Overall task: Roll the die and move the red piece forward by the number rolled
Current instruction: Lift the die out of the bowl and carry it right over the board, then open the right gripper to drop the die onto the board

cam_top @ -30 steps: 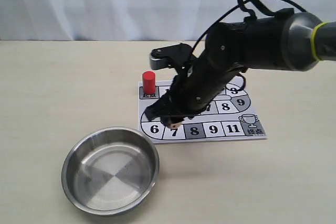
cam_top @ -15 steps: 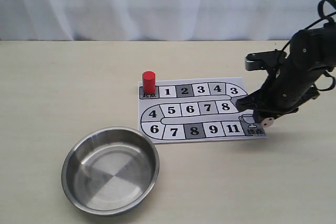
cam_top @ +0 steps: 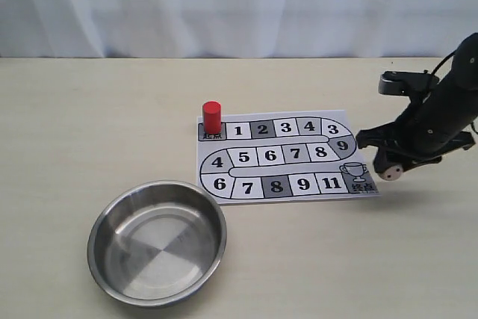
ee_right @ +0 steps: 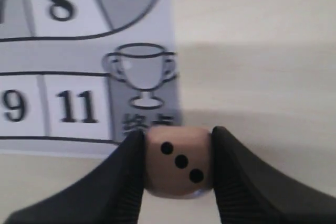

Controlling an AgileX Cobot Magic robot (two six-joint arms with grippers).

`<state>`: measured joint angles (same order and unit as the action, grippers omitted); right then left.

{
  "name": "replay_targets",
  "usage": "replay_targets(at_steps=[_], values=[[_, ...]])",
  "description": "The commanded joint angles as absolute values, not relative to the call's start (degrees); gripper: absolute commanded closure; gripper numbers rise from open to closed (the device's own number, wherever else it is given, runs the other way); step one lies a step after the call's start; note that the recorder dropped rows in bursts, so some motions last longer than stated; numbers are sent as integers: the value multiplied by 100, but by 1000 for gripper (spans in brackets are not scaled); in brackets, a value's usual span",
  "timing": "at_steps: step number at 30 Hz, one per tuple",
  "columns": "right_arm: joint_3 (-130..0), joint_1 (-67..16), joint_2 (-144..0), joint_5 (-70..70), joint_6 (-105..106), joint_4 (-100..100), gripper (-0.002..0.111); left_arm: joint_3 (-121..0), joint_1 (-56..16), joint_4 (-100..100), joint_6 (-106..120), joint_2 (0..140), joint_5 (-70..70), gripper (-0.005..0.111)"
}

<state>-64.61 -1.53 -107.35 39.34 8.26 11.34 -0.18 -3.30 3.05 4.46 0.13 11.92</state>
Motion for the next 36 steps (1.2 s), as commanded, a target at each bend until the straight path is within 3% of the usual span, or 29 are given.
replay_targets(at_steps=[1, 5, 8, 25, 36], values=[[-6431, -150, -10678, 4190, 2528, 3244, 59, 0, -339, 314, 449, 0, 1133, 107], [-6431, -150, -10678, 4836, 3392, 4179, 27, 0, -339, 314, 449, 0, 1133, 107], [-6431, -150, -10678, 4975, 3392, 4080, 20, 0, -339, 314, 449, 0, 1133, 107], [-6456, -150, -10667, 4904, 3311, 3988, 34, 0, -339, 314, 449, 0, 1133, 107], [-6456, -150, -10667, 4888, 3322, 3988, 34, 0, -339, 314, 449, 0, 1133, 107]])
